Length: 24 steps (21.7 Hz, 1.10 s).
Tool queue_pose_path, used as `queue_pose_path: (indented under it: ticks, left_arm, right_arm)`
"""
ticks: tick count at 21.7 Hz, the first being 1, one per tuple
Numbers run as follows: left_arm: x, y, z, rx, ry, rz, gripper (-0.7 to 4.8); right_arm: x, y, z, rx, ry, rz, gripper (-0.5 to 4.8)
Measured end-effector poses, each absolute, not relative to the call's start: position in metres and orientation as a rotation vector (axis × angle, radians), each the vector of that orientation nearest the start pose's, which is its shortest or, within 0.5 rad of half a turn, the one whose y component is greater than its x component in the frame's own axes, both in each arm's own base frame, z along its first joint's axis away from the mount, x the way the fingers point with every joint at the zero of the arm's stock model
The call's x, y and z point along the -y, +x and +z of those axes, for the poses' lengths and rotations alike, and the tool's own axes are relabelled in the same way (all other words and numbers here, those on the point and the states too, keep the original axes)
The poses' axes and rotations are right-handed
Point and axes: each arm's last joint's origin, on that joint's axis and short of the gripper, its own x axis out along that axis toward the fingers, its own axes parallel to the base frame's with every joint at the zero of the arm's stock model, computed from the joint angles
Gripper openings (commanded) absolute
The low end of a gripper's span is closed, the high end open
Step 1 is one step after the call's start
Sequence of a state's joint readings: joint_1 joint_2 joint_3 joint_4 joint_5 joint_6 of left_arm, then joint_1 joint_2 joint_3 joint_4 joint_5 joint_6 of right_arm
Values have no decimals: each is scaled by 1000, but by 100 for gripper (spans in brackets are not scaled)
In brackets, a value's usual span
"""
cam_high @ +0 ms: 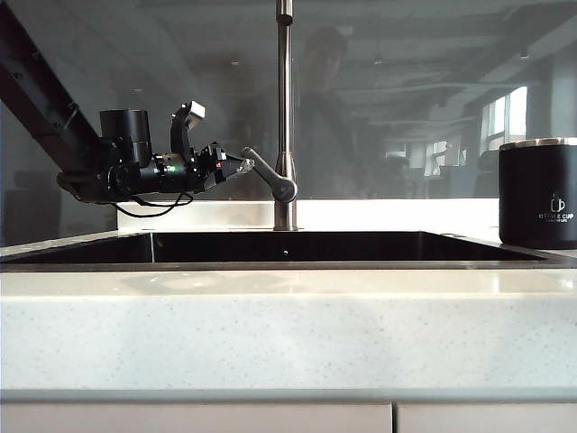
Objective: Pick up the mug next to the sink, go to the faucet to get some water, pour the water into the sink, and finally put the mug back to its place.
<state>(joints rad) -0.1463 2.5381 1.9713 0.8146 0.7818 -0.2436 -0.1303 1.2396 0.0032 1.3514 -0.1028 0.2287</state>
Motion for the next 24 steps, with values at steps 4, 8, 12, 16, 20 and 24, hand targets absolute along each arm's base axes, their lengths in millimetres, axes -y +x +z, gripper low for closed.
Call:
queue_pose_path:
  ticks: [4, 8, 12, 16, 20, 24]
  left_arm:
    - [102, 553, 194, 127, -145, -946, 255]
    - [102, 553, 194, 127, -145, -947, 255]
    - [102, 553, 194, 127, -146, -947, 255]
    - [102, 553, 194, 127, -146, -947, 255]
    - [102, 553, 194, 127, -146, -947, 255]
    - [102, 553, 194, 127, -146, -947, 255]
  right_arm:
    - [12, 165, 155, 102, 229, 201, 45]
    - [9, 164, 153, 78, 230, 280, 45]
    - [9, 165, 152, 59, 235, 280, 45]
    - [9, 165, 151, 57, 236, 280, 45]
    - [10, 165, 151, 57, 234, 273, 44]
    - [12, 165, 153, 78, 231, 199, 44]
